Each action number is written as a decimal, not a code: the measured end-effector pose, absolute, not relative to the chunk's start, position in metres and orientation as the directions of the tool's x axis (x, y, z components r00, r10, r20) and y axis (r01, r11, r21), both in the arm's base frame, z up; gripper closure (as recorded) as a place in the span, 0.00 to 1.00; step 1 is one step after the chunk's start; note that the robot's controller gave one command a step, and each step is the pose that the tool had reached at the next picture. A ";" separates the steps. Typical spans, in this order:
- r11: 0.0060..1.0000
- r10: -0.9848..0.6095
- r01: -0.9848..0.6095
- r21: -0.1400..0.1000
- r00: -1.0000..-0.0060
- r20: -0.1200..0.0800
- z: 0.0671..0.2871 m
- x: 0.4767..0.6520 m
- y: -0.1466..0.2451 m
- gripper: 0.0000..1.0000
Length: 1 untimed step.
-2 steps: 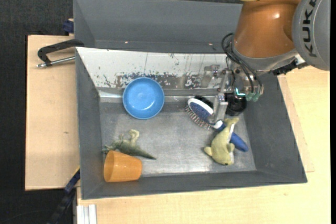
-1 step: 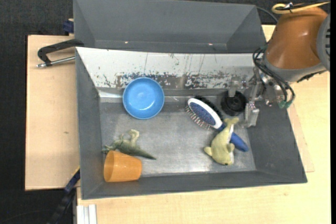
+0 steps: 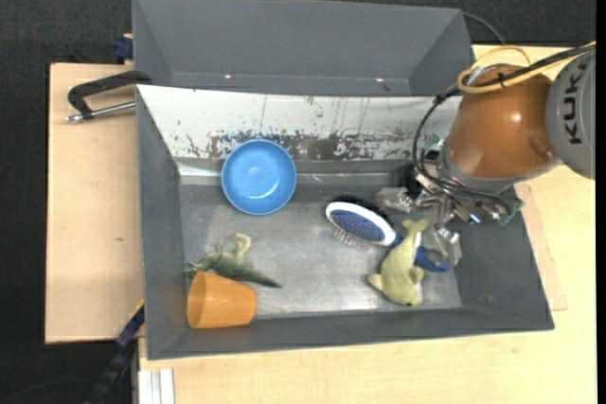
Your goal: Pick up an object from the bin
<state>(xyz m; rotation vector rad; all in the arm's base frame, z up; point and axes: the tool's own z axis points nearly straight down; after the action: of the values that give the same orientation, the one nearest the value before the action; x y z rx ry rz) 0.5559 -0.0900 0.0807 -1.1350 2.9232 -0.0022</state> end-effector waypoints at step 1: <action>0.739 -0.673 -0.673 -0.009 -0.739 0.000 0.083 0.556 -0.094 1.00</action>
Offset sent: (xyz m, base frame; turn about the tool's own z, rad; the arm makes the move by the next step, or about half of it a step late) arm 0.0000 0.0000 0.0000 0.0000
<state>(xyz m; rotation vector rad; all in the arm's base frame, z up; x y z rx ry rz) 0.5565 -0.0942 0.0835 -1.1326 2.9265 -0.0124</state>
